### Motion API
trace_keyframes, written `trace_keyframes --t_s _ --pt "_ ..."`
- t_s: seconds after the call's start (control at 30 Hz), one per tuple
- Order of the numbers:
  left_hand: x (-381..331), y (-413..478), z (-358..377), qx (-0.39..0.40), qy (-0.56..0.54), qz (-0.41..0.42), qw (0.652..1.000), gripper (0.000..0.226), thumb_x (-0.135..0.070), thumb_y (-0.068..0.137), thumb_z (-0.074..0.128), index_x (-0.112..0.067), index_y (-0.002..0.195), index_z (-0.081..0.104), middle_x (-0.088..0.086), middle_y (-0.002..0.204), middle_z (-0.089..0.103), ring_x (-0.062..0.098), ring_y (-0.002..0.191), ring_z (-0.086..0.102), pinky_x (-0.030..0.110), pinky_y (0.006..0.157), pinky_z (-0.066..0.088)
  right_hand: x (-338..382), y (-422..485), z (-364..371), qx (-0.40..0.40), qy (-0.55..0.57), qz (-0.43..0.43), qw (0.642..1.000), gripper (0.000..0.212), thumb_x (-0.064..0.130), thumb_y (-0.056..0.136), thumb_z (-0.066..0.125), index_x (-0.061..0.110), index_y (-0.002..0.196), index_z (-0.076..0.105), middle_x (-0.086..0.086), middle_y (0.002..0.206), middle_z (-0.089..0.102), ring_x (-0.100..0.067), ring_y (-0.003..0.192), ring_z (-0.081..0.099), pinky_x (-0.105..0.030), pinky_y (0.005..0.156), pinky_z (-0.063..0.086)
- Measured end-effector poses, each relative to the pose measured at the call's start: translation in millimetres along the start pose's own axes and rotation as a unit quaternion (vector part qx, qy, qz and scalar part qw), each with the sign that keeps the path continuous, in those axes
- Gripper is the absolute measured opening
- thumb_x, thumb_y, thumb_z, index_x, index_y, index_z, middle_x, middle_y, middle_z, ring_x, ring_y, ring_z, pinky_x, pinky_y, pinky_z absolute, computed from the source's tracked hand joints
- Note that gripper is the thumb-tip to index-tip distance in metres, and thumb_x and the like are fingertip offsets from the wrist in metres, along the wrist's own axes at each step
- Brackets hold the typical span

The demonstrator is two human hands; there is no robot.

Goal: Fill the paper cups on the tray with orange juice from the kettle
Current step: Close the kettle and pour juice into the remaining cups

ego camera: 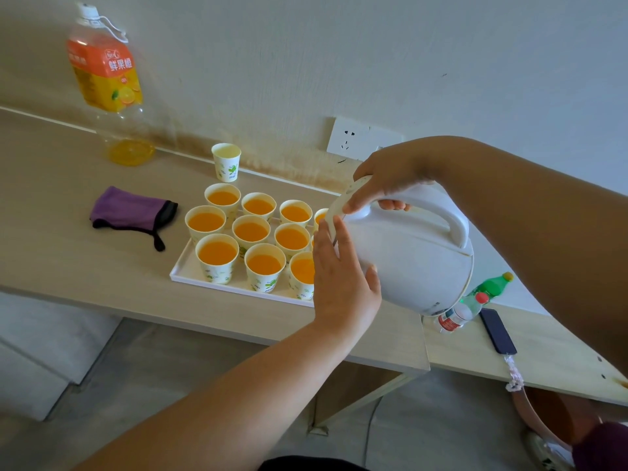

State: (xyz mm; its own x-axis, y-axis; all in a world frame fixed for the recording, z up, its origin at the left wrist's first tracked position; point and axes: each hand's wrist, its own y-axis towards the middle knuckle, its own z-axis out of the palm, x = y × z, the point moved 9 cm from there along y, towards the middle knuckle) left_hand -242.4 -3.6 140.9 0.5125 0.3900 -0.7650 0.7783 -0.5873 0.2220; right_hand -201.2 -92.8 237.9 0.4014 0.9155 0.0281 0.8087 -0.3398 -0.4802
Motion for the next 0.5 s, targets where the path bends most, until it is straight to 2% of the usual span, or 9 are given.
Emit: trace_keyframes --t_s 0.17,0.23,0.3,0.37,0.5 --pt "1 0 -1 -0.003 -0.004 0.009 1.000 0.083 -0.036 0.096 0.049 -0.016 0.150 -0.010 0.008 0.159 -0.010 0.024 0.147 -0.004 0.037 0.118 0.021 -3 -1 1 -0.012 -0.007 -0.003 1.000 0.041 0.056 0.082 0.060 0.015 0.082 0.057 -0.003 0.064 0.062 -0.015 0.054 0.057 -0.027 0.065 0.042" --pt "0 -1 -1 -0.004 -0.007 0.018 1.000 0.083 -0.035 0.095 0.051 -0.017 0.151 -0.007 0.008 0.160 -0.009 0.024 0.147 -0.003 0.038 0.118 0.021 -10 -3 3 -0.015 0.014 -0.002 1.000 0.042 0.057 0.080 0.062 0.015 0.083 0.057 -0.001 0.062 0.063 -0.014 0.053 0.058 -0.029 0.070 0.047" --pt "-2 -3 -4 -0.018 -0.012 0.032 0.999 0.083 -0.033 0.092 0.057 -0.016 0.152 0.002 0.011 0.160 -0.001 0.027 0.147 0.004 0.041 0.117 0.025 -18 -4 6 -0.016 0.049 -0.005 0.999 0.041 0.058 0.078 0.063 0.018 0.080 0.057 0.000 0.061 0.063 -0.015 0.055 0.059 -0.036 0.081 0.051" --pt "-4 -5 -8 -0.053 -0.013 0.049 0.997 0.081 -0.032 0.088 0.061 -0.013 0.151 0.015 0.015 0.158 0.013 0.032 0.145 0.016 0.048 0.111 0.034 -26 -8 10 -0.024 0.078 -0.006 0.997 0.038 0.058 0.079 0.063 0.020 0.075 0.056 0.003 0.059 0.063 -0.013 0.055 0.059 -0.037 0.085 0.050" --pt "-9 -9 -15 -0.105 -0.007 0.057 0.993 0.078 -0.039 0.081 0.056 -0.015 0.144 0.017 0.020 0.152 0.029 0.038 0.139 0.030 0.055 0.099 0.044 -32 -18 13 -0.048 0.140 -0.007 0.989 0.034 0.049 0.082 0.064 0.017 0.077 0.056 0.005 0.056 0.060 -0.007 0.048 0.054 -0.029 0.070 0.048"
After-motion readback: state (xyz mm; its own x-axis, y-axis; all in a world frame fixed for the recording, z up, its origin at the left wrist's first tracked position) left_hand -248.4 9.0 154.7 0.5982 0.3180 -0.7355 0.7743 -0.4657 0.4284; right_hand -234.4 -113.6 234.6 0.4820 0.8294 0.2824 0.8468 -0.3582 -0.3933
